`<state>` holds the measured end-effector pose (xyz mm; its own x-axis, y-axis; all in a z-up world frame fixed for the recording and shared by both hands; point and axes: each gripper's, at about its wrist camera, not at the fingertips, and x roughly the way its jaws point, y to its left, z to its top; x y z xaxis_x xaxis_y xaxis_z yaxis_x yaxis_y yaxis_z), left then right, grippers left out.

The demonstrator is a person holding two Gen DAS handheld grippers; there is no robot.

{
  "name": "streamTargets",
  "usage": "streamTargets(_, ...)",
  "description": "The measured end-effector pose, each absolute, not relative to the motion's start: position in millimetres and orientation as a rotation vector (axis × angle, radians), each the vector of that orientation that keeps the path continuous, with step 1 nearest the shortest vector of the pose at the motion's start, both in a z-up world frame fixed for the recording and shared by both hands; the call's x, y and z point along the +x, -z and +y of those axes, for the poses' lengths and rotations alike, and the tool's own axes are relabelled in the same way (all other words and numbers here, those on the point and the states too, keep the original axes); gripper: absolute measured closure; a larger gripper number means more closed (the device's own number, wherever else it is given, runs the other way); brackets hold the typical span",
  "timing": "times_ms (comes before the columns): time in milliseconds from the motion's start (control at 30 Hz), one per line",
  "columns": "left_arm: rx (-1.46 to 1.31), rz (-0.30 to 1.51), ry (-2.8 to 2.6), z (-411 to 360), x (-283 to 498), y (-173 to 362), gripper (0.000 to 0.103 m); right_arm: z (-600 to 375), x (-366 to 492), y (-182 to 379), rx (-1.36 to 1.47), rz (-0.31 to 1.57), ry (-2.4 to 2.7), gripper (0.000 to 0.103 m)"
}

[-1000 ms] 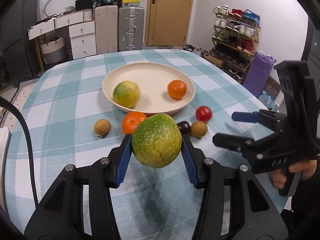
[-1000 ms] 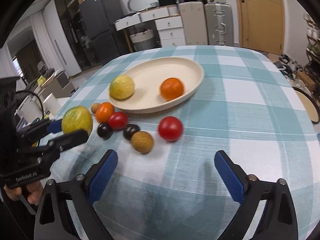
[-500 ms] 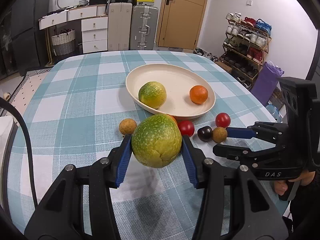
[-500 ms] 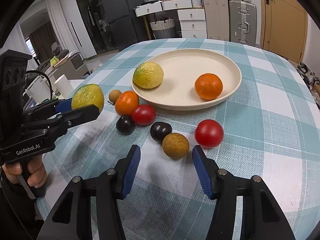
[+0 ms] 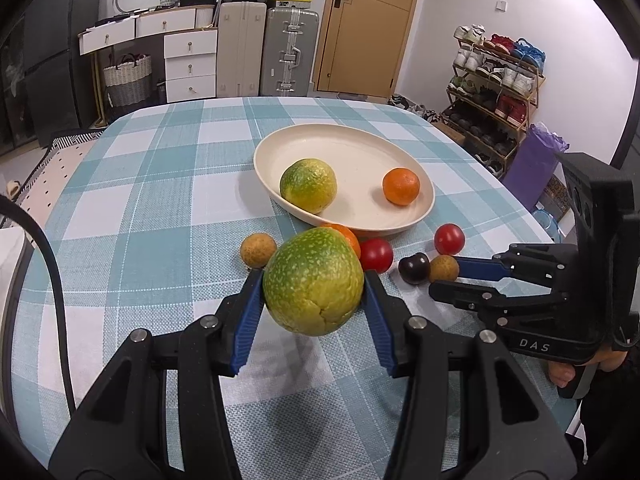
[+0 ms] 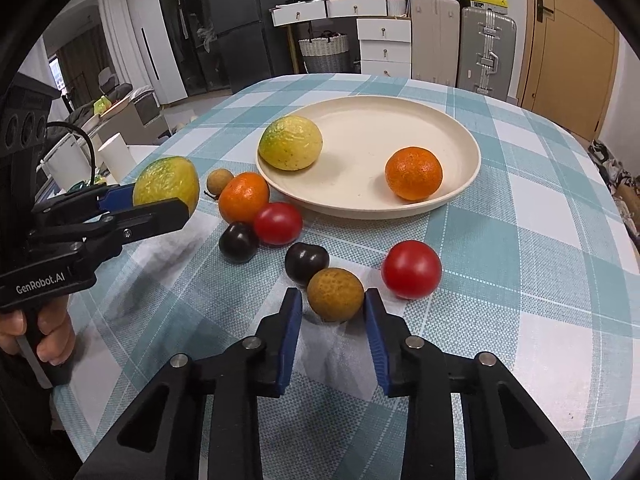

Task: Organize fruits
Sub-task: 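Carry the green citrus with the left gripper while the right carries the brown fruit over the plate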

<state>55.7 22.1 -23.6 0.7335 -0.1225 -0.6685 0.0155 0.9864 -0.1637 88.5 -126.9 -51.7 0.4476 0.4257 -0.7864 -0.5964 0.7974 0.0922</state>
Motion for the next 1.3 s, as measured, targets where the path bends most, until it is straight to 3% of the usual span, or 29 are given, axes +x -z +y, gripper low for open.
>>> streamTargets(1300, -0.122, 0.689, 0.104, 0, 72, 3, 0.057, -158, 93, 5, -0.054, 0.732, -0.619, 0.075)
